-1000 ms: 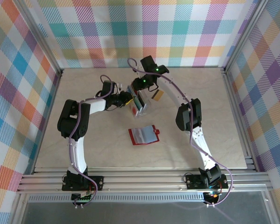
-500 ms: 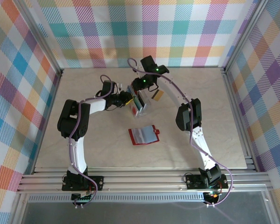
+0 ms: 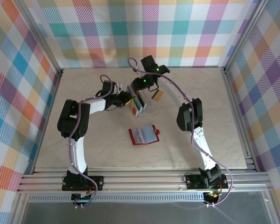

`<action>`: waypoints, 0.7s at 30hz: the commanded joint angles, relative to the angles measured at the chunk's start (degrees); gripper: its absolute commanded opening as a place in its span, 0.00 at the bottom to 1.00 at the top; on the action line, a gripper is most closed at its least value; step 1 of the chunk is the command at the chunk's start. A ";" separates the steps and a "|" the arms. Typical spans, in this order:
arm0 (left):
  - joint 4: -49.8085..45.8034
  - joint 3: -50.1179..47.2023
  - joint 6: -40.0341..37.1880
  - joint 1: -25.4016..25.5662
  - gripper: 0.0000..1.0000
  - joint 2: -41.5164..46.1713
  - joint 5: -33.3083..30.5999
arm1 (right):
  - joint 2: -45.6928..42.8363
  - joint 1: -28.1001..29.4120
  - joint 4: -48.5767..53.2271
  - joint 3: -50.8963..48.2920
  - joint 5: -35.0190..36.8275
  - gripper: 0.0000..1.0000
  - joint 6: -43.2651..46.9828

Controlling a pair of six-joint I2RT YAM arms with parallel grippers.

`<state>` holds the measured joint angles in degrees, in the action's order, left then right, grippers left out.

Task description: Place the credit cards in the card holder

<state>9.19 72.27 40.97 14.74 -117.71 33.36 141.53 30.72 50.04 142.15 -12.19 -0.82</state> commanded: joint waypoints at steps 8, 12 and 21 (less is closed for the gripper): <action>-0.86 1.26 -0.21 -0.59 0.24 -1.92 -0.42 | -2.84 0.83 0.21 -0.38 -3.18 0.29 -0.20; -0.85 1.23 -0.19 -0.59 0.24 -1.91 -0.49 | -2.62 0.83 0.14 -0.42 -2.85 0.25 -0.26; -0.91 1.16 -0.21 -0.59 0.24 -1.71 -0.49 | -2.57 0.83 0.32 -0.41 -2.31 0.21 -0.13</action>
<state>9.17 72.27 40.95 14.70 -117.93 33.39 140.99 30.76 49.78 142.15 -12.67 -0.84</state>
